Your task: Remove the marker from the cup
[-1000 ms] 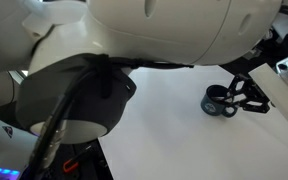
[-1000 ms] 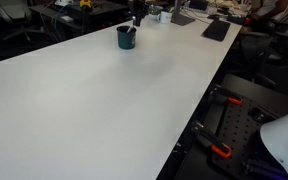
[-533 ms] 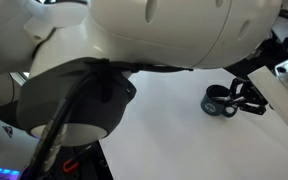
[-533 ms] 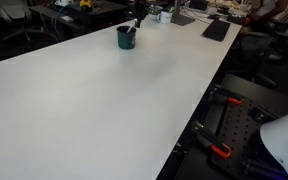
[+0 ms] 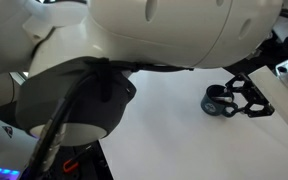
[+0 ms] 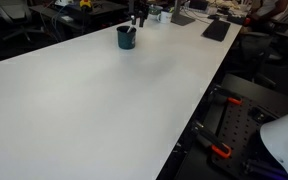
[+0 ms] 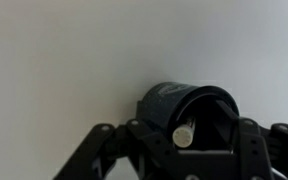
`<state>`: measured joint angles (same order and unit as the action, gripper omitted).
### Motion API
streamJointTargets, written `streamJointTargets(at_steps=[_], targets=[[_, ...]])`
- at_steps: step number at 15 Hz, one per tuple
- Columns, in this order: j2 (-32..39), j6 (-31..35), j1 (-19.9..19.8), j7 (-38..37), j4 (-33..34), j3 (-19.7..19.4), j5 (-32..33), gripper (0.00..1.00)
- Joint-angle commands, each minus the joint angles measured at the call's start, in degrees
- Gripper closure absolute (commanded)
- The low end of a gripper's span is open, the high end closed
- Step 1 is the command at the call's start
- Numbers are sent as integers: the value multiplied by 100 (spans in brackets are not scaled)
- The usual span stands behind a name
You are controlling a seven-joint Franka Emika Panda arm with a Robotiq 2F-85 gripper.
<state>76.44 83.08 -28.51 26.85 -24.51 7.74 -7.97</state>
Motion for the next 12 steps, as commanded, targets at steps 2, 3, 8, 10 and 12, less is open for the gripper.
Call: streamJointTargets(at_steps=[2,3,8,10,12], targets=[[-183,154,7,42,-114,-11,45,0],[-187,207,8,23,-107,-15,48,0],[-211,396,5,41,-128,0,37,0],[-210,444,2,35,-140,5,31,0],[-208,469,-2,42,-148,11,25,0]])
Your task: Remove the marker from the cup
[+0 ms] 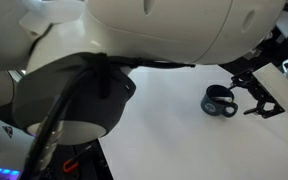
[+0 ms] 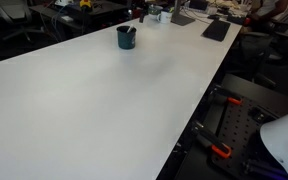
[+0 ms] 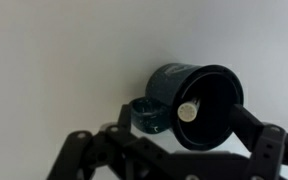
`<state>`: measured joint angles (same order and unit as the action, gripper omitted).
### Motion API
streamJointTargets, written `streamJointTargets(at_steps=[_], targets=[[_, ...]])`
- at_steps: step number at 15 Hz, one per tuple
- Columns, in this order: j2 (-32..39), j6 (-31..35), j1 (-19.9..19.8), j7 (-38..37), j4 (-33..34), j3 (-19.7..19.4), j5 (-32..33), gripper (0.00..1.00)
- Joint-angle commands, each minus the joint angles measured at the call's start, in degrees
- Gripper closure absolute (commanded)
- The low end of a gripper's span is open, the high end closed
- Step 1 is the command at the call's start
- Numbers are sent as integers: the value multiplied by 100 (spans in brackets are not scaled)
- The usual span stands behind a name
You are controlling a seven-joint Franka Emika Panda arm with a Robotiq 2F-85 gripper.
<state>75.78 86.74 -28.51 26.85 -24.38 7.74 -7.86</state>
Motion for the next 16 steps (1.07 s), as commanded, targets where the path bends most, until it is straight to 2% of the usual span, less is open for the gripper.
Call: streamJointTargets(at_steps=[1,2,3,5,8,11,12,13,14,16], targets=[[-146,91,-7,56,-172,19,8,0],[-145,98,-3,82,-172,15,17,4],[-147,92,-5,86,-175,17,16,26],[-154,47,-17,128,-191,39,-1,31],[-158,11,-27,213,-201,63,-13,56],[-165,-16,-22,308,-212,55,-1,76],[-173,-41,-27,316,-221,61,-13,35],[-174,-48,-28,360,-223,66,-18,39],[-171,-38,-26,357,-219,68,-22,38],[-177,-45,-25,401,-216,87,-30,25]])
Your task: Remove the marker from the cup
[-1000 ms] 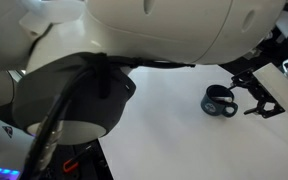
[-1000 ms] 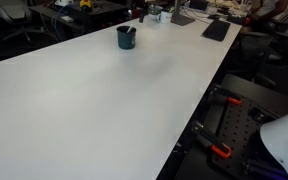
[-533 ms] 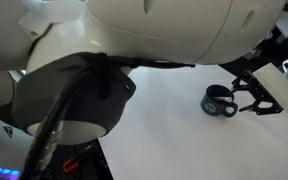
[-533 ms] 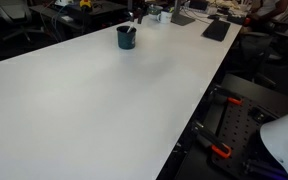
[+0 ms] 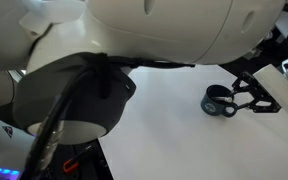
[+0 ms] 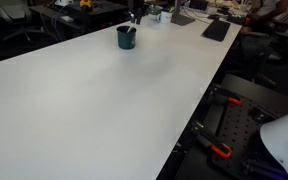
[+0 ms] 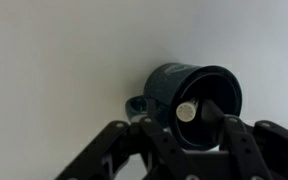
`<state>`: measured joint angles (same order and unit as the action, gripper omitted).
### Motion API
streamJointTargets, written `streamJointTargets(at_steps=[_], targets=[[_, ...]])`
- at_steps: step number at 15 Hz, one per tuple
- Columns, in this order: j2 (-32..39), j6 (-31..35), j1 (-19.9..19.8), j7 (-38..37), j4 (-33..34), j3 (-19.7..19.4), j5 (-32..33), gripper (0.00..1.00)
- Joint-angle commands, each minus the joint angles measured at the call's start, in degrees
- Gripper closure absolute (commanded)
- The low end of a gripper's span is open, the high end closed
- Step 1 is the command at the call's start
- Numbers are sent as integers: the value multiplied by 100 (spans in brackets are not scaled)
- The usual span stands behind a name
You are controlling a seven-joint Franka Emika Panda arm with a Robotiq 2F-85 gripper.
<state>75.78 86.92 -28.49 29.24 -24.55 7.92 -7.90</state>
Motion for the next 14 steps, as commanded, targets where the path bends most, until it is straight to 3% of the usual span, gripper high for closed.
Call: streamJointTargets(at_steps=[1,3,4,14], targets=[[-179,-58,-14,180,-196,69,-14,17],[-179,-70,-25,290,-200,106,-21,1],[-177,-71,-30,328,-201,124,-20,0],[-182,-274,-113,948,-241,400,-92,0]])
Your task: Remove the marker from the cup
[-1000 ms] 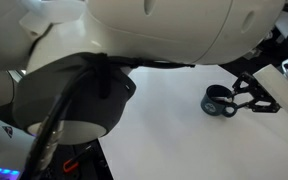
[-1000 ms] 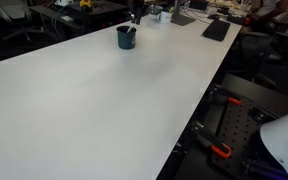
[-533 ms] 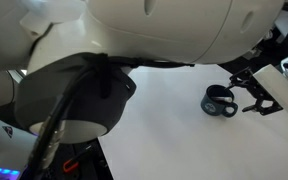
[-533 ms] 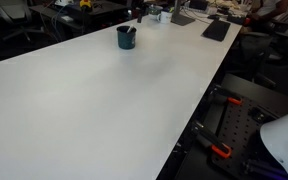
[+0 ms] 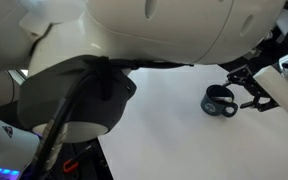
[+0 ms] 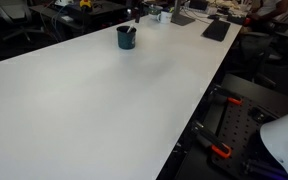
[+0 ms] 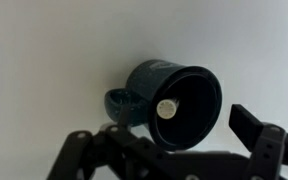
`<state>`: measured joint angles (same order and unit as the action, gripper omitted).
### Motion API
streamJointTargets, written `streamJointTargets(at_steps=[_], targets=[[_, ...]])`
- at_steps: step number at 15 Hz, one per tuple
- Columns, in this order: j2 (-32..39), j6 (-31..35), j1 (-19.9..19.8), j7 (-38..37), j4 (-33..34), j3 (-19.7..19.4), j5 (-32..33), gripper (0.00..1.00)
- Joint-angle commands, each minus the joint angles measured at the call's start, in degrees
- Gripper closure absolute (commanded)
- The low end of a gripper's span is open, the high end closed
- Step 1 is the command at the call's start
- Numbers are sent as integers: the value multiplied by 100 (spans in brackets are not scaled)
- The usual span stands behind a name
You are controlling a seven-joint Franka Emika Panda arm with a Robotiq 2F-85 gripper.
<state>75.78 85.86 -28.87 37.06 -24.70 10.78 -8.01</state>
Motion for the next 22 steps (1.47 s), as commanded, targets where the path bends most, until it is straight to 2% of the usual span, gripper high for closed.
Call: streamJointTargets(at_steps=[1,3,4,5,7,12,13,14,15,16,20,21,22], targets=[[-185,-191,-82,150,-231,138,-79,0],[-192,-290,-106,121,-246,206,-97,0],[-193,-344,-114,120,-249,230,-102,4],[-199,-426,-131,110,-259,274,-108,28],[-197,-569,-167,113,-263,368,-126,31],[-175,-787,-222,52,-236,524,-101,72],[-175,-806,-227,8,-233,535,-88,73],[-168,-779,-216,12,-216,515,-50,38],[-166,-764,-209,8,-209,498,-27,42],[-164,-749,-205,24,-203,489,-14,42],[-217,-945,-218,-37,-275,477,-3,14],[362,-1062,1,9,711,209,-240,30],[362,-1122,0,4,710,208,-240,24]])
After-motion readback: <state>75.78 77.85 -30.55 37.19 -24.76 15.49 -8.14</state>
